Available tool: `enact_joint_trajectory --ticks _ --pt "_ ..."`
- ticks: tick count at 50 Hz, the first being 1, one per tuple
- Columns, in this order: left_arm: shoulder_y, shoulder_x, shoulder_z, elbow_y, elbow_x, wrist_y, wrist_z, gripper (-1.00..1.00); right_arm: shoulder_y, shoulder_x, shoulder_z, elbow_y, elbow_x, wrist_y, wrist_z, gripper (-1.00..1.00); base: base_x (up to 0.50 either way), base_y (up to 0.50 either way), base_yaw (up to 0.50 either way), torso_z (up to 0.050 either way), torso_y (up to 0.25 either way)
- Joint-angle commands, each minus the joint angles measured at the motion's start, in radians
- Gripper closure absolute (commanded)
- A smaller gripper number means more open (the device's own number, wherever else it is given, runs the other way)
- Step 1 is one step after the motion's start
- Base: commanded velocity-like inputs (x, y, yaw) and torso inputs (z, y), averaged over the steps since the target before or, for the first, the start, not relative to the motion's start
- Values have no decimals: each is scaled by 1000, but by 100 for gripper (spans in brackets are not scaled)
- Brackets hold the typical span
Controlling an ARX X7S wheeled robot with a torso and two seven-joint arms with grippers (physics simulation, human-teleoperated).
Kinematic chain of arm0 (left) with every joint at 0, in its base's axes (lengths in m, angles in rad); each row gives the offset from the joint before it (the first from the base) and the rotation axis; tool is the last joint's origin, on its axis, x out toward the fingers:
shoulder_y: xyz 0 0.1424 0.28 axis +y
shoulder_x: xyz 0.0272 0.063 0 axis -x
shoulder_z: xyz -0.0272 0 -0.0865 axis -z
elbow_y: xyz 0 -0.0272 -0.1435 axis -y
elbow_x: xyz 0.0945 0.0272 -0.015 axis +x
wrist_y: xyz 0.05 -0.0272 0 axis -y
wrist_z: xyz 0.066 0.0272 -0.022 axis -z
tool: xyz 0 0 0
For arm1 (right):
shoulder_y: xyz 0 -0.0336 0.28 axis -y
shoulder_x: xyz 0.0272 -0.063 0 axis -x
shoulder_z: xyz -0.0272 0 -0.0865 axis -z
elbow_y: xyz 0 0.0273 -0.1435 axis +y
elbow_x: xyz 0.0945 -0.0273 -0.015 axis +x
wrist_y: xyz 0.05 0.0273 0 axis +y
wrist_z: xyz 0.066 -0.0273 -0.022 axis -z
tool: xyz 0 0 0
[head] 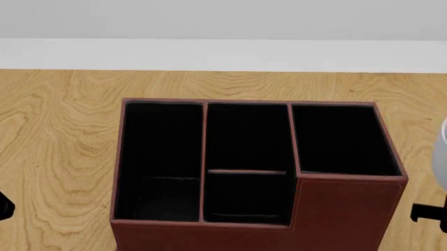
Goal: Pick up the white mug and place it to the right of the caddy.
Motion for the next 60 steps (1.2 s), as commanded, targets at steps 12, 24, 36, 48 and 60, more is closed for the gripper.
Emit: enact_joint_trajectory --ticks 12,24,36,48,60 --pt "-2 1 8 -17 3 16 -1 -100 69 -30 -47 134 -38 17 -51 100 0 0 0 0 0" --pt "-5 3 15 -24 5 22 0 -100 135 -32 -74 179 -43 69 -57 100 0 0 0 0 1" --pt "-2 -2 15 -12 1 18 -4 -100 212 -66 -150 305 -97 43 -114 100 0 0 0 0 1" --pt "3 -7 14 -2 2 9 -13 -100 249 -102 -195 460 -150 -47 -171 100 0 0 0 0 0" --pt "-6 -5 32 -13 18 8 -15 -100 242 -112 -186 547 -167 -122 -181 100 0 0 0 0 1"
